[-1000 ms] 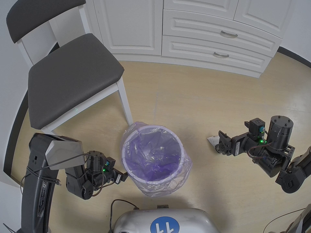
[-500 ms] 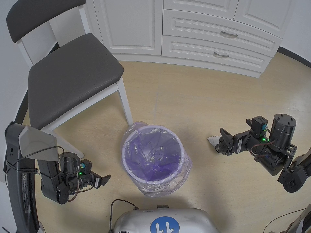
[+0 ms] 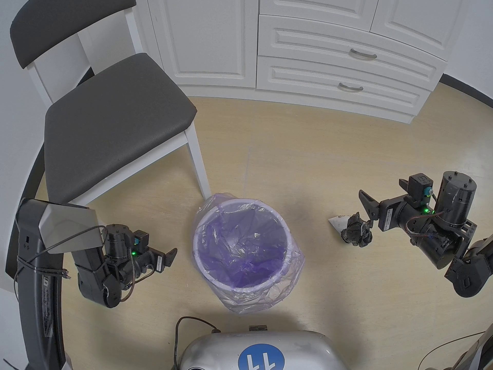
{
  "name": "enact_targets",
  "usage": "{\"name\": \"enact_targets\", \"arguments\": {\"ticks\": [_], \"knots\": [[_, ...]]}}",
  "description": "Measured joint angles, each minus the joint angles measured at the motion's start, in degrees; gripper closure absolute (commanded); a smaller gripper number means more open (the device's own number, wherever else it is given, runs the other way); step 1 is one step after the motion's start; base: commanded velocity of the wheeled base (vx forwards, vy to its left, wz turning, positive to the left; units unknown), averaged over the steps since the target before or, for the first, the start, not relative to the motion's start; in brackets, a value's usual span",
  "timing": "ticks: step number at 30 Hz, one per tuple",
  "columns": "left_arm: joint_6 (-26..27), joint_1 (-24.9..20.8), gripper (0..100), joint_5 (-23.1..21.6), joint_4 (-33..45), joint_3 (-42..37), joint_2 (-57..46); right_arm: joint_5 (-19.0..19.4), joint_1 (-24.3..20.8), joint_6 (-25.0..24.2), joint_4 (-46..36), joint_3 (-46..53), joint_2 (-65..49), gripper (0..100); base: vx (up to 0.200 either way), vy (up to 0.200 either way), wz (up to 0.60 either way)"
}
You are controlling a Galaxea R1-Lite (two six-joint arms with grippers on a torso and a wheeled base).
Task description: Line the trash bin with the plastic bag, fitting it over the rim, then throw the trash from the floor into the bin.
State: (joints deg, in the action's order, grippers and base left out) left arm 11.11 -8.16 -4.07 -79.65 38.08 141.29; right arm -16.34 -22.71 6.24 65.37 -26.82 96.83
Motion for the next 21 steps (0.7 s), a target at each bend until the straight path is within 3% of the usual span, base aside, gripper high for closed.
{"name": "enact_targets", "arguments": {"ticks": [7,21], "knots": [[-1.45,-2.39,0,2.84,3.13,12.13,5.71,0.35,0.8,-0.01,0.11,-0.22,-0.3,0,0.0,0.0,0.0],[-3.5,-5.86,0,3.86,20.81,28.67,10.89,2.41,3.04,-0.04,0.21,-0.71,-0.48,0,0.0,0.0,0.0]]}}
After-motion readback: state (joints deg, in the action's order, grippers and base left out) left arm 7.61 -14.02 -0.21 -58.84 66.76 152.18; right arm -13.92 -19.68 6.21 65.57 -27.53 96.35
